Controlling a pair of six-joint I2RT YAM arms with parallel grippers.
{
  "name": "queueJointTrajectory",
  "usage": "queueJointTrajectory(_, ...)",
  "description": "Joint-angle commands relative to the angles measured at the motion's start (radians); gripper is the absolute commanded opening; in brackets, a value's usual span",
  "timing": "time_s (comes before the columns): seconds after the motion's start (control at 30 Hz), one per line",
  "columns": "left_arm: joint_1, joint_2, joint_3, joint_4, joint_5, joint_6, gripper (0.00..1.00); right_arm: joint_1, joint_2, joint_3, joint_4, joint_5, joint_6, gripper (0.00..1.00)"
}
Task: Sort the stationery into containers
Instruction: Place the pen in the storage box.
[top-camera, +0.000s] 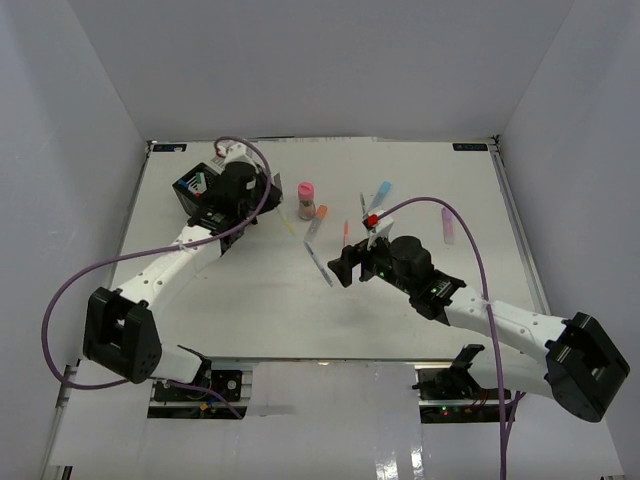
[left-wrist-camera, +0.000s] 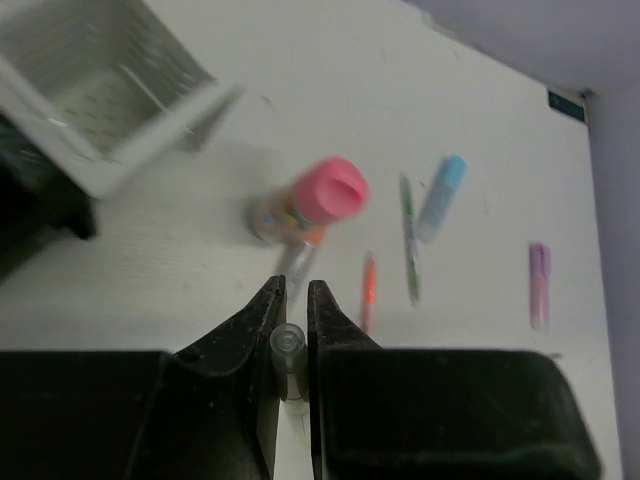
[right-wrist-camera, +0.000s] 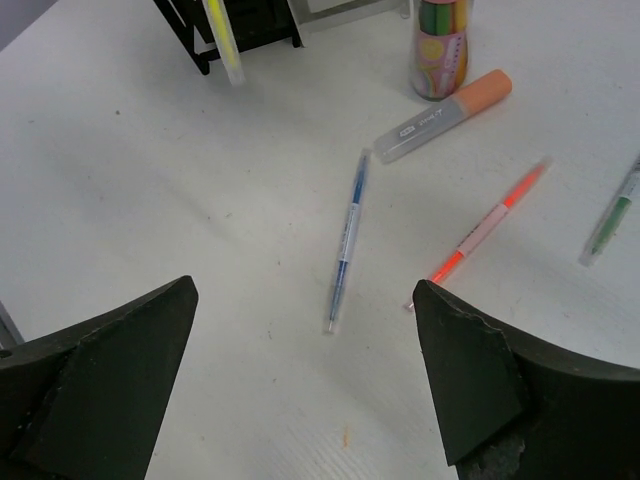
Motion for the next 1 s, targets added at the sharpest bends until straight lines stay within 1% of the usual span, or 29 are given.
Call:
queueJointTrajectory(0.0,0.132,-0.089,0.032,-0.002,-0.081,0.072,0.05,0.004,0.018,0.006,0.004,0.053,0.003,0.94)
queueJointTrajectory(0.03,0.185,-0.095,0.040,0.006,-0.097,0.082,0.05,0.005,0.021,0.007,-0.002,0.053,0.002,0.94)
queueJointTrajectory(0.1,0.234,-0.106,0.054,0.021,-0.119,0.113,0.05,0.004,0.036,0.012,-0.006,0.055,0.005,0.93)
queueJointTrajectory(0.13,0.279,-0.106,0.057,0.047,-0.148,0.125,0.05,0.005,0.042,0.013,-0.014,0.055,0.005,0.93)
queueJointTrajectory(0.23,0.345,-0.097,0.058,0.116,-0.205,0.167,0.05,0.004,0.064,0.018,-0.022,0.053,-0.003,0.93)
queueJointTrajectory(0.3,0.371,-0.074,0.049,0.153,-0.223,0.182,0.06,0.004,0.074,0.021,-0.028,0.059,-0.006,0.93)
queueJointTrajectory(0.33,0.391,-0.065,0.041,0.202,-0.228,0.184,0.06,0.005,0.077,0.023,-0.031,0.061,-0.010,0.93)
queueJointTrajectory(0.43,0.412,-0.012,0.015,0.262,-0.231,0.176,0.06,0.005,0.087,0.032,-0.048,0.067,-0.020,0.94)
queueJointTrajectory(0.57,0.425,0.060,-0.008,0.296,-0.242,0.165,0.08,0.004,0.091,0.037,-0.075,0.072,-0.026,0.95)
queueJointTrajectory(0.6,0.428,0.070,-0.021,0.311,-0.236,0.165,0.11,0.005,0.093,0.037,-0.081,0.073,-0.029,0.96)
queueJointTrajectory(0.63,0.429,0.087,-0.029,0.317,-0.233,0.165,0.16,0.005,0.096,0.037,-0.085,0.073,-0.027,0.99)
queueJointTrajectory(0.7,0.432,0.101,-0.043,0.333,-0.226,0.168,0.20,0.005,0.119,0.043,-0.103,0.076,-0.027,1.00)
queueJointTrajectory(0.73,0.432,0.104,-0.045,0.334,-0.226,0.167,0.26,0.005,0.139,0.053,-0.111,0.079,-0.027,0.96)
queueJointTrajectory(0.8,0.434,0.109,-0.046,0.330,-0.219,0.165,0.32,0.013,0.160,0.063,-0.124,0.079,-0.027,0.93)
queueJointTrajectory(0.83,0.436,0.112,-0.049,0.327,-0.216,0.164,0.38,0.016,0.186,0.069,-0.129,0.079,-0.030,0.91)
queueJointTrajectory(0.93,0.436,0.112,-0.040,0.302,-0.213,0.159,0.45,0.038,0.252,0.110,-0.149,0.086,-0.046,0.89)
queueJointTrajectory(0.97,0.436,0.106,-0.034,0.292,-0.211,0.158,0.52,0.048,0.271,0.141,-0.157,0.092,-0.052,0.89)
